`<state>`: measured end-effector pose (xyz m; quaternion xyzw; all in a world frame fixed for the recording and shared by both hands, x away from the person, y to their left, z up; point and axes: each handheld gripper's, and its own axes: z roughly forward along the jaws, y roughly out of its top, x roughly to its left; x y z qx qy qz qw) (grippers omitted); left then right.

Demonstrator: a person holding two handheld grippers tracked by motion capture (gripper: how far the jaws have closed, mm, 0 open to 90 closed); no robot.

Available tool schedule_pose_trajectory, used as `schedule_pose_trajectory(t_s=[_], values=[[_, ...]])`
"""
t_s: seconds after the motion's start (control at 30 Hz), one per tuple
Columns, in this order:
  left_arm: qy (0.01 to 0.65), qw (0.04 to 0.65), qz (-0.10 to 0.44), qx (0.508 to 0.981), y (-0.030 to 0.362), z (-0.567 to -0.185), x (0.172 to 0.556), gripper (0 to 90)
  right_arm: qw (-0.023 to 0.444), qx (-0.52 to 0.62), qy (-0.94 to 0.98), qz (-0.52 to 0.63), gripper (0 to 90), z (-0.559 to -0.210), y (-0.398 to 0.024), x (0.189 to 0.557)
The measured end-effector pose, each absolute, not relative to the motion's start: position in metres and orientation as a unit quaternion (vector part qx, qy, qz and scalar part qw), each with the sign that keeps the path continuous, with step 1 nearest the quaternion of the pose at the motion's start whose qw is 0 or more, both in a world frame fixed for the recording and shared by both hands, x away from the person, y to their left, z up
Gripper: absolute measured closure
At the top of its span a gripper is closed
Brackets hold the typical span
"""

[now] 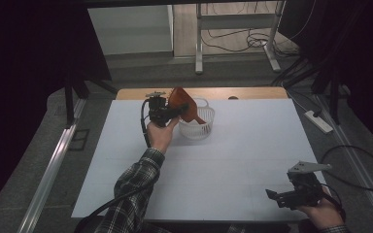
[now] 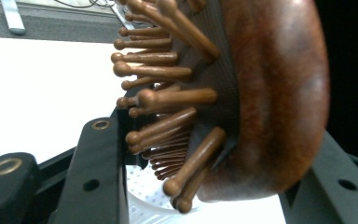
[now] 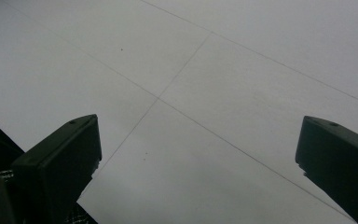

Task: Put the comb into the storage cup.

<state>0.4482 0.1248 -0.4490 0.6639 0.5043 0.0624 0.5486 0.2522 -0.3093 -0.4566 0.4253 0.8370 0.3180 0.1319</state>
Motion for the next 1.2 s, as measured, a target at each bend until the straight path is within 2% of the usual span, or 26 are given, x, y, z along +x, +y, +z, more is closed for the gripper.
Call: schedule_pose_trajectory(t_s=[1.2], values=[[0.541,0.529,0.050,0.651,0.144,-0.464,0.450,40.4,0.132,0.421,0.842,0.309,0.2,-0.458,-0.307,0.253]])
